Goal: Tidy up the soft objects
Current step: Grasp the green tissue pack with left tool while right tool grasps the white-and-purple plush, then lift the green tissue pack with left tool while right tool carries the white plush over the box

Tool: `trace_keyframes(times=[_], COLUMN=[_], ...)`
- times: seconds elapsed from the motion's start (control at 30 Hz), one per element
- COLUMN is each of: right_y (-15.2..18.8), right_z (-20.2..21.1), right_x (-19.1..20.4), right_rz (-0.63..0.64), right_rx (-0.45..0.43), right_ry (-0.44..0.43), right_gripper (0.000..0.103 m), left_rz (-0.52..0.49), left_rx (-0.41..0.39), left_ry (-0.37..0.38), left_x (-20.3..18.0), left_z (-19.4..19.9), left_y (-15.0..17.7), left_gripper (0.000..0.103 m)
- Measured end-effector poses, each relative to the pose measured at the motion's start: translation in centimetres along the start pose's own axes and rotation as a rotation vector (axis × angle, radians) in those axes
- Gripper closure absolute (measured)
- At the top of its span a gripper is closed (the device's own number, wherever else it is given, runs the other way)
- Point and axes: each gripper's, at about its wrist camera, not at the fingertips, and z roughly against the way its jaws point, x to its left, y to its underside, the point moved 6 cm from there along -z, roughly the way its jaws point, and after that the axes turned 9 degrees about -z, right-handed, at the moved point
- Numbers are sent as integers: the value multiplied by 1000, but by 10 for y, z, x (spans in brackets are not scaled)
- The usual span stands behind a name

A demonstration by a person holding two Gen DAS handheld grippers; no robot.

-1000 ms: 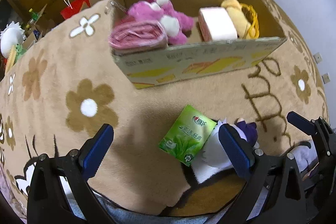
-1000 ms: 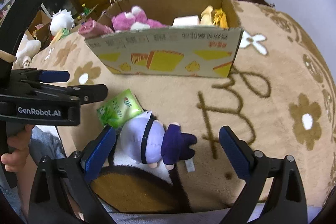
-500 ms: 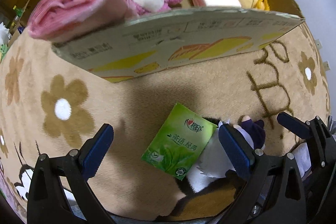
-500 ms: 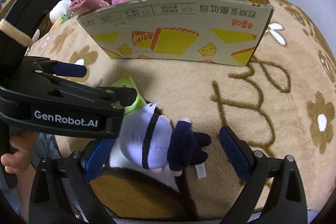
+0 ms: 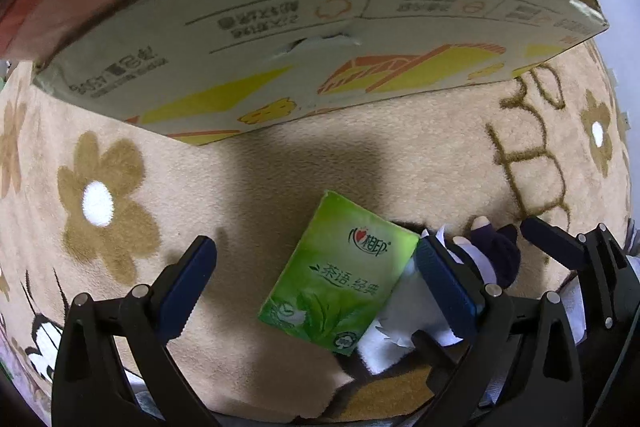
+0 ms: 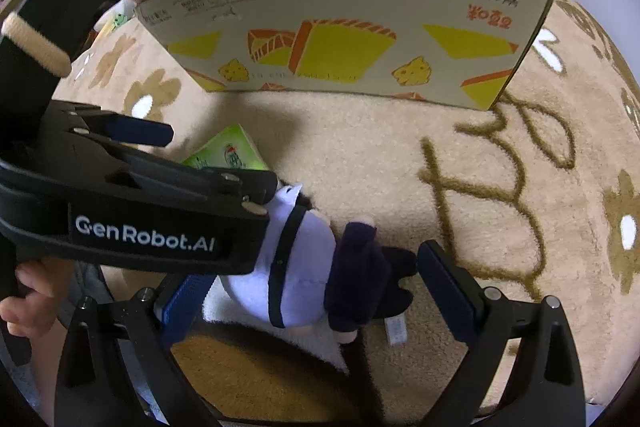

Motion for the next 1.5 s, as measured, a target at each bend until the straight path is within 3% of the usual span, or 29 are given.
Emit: trace_keyframes(times=[0.4, 0.6, 0.73, 1.0, 1.07, 1.23, 1.3, 1.37, 1.5], right_y=[0, 0, 0, 2, 1, 0, 1, 1, 3], right_z=[-24, -21, -16, -2, 3, 13, 16, 20, 22], right_x=[7, -2, -5, -14, -16, -17, -15, -10, -8], right_rz=[-43, -55, -53, -44, -49, -32, -18, -9, 9], right_rx=[30, 33, 24, -8, -16, -40, -48, -53, -53], right_ry=[-17, -28, -28, -23, -31, -50, -59, -77, -76], right_gripper=[0, 0, 4, 11, 22, 30, 46, 56, 58], left_rz=[6, 27, 34, 55, 56, 74, 72, 68, 63], left_rx=[2, 2, 19, 3, -4, -40, -46, -51, -64], left_ry=[-21, -10, -19, -21, -27, -40, -46, -52, -61], left_x=[0, -1, 3, 10, 13, 19, 19, 17, 11], left_z=[-13, -13, -18, -16, -13, -3, 0, 3, 7], left_y=[0, 3, 8, 15, 16, 17, 19, 23, 26], left_gripper=[5, 26, 49, 51, 51, 51, 51, 51, 51])
